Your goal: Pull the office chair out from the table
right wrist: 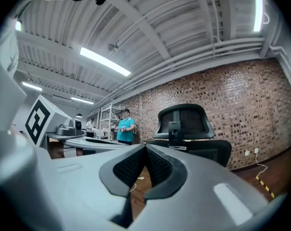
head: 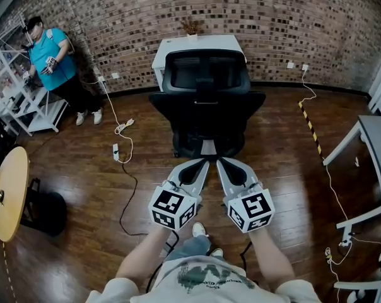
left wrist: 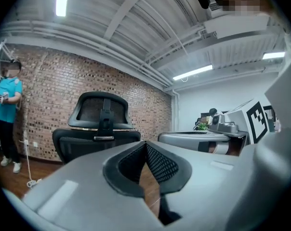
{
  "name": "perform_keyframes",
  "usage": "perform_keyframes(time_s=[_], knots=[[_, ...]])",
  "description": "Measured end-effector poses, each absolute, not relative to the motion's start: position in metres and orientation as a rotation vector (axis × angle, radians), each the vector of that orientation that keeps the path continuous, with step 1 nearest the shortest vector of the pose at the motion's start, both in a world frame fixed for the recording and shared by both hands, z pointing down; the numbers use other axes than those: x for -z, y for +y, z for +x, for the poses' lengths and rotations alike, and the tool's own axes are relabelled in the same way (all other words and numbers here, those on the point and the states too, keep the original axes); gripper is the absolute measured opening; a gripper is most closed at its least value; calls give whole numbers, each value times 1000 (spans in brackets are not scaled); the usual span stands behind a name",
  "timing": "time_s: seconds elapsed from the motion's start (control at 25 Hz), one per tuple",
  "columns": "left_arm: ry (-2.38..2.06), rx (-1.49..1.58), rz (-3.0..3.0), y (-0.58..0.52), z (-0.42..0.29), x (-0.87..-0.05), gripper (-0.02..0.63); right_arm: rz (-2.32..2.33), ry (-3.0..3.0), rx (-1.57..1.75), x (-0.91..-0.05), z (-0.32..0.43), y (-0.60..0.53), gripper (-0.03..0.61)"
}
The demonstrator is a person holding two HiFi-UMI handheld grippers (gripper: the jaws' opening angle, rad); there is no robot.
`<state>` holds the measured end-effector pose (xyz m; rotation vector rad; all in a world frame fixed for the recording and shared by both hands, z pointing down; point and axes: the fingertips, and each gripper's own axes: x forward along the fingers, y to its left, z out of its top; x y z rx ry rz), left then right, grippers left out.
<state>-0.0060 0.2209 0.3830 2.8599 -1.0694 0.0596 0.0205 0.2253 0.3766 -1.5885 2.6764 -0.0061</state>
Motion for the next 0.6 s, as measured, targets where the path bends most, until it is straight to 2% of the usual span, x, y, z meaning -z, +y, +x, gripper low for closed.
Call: perform_keyframes(time_s=[0.6], knots=[[-1092, -36, 2831, 225, 4, -390, 17, -1594, 2699, -41, -378, 21, 228, 2]])
